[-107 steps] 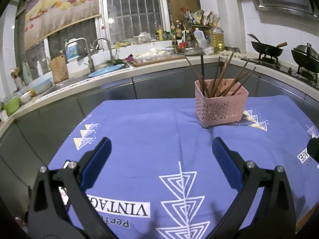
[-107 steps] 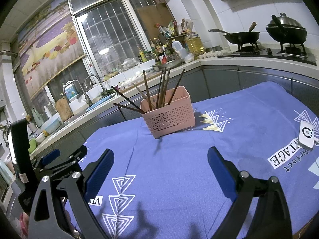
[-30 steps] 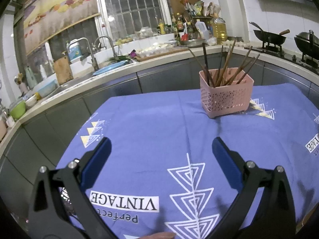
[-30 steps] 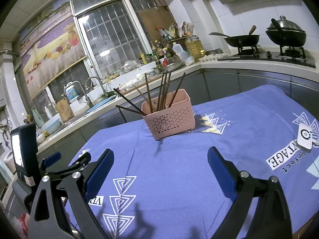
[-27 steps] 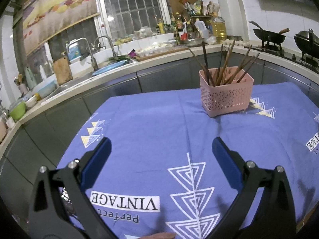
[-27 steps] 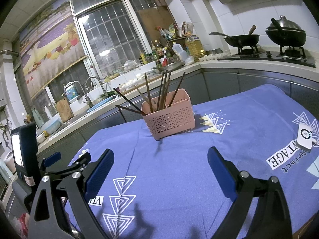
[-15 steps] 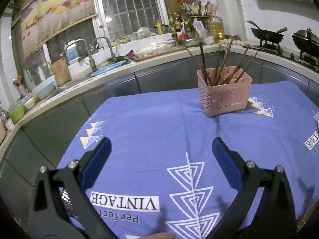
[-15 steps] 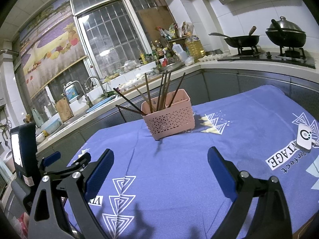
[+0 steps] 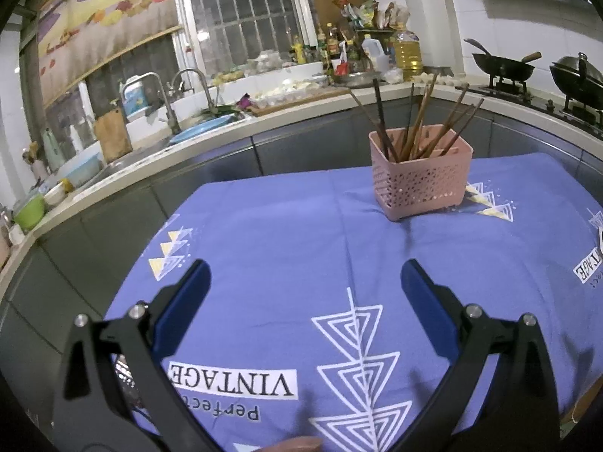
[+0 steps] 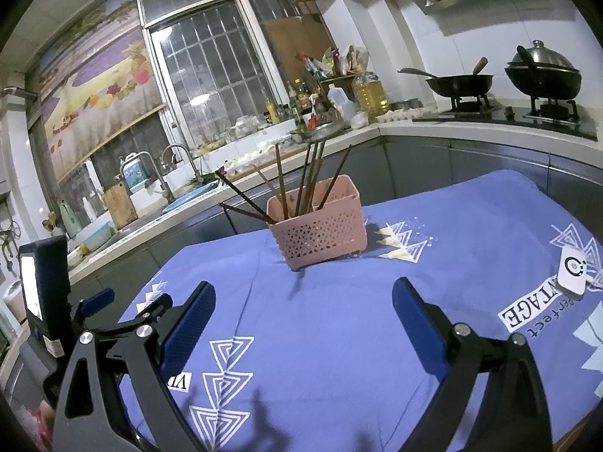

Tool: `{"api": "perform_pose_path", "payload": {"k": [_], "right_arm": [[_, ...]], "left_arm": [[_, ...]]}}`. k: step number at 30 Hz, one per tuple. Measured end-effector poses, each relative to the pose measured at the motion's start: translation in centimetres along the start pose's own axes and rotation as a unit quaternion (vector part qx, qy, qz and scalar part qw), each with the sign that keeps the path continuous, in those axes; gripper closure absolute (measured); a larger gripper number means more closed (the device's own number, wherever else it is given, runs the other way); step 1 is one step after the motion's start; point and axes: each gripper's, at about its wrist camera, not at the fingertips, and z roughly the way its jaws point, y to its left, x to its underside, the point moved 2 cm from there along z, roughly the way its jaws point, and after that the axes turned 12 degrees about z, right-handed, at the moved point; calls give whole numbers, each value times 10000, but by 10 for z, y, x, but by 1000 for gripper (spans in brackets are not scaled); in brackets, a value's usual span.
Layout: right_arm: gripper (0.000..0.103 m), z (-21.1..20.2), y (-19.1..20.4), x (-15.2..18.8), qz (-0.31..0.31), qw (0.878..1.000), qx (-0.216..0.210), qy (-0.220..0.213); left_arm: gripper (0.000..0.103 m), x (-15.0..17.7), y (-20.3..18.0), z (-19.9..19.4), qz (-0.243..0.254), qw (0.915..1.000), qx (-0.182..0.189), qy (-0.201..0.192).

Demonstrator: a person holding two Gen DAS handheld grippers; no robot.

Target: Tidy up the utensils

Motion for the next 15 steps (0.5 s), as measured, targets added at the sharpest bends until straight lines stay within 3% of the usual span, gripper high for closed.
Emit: {"api": "perform_pose_path", "payload": {"k": [15], "right_arm": [[10,2,-1,-6,-37,10000,25,-21]], "left_arm": [[6,0,3,-1,-94,9999,55,50]]}}
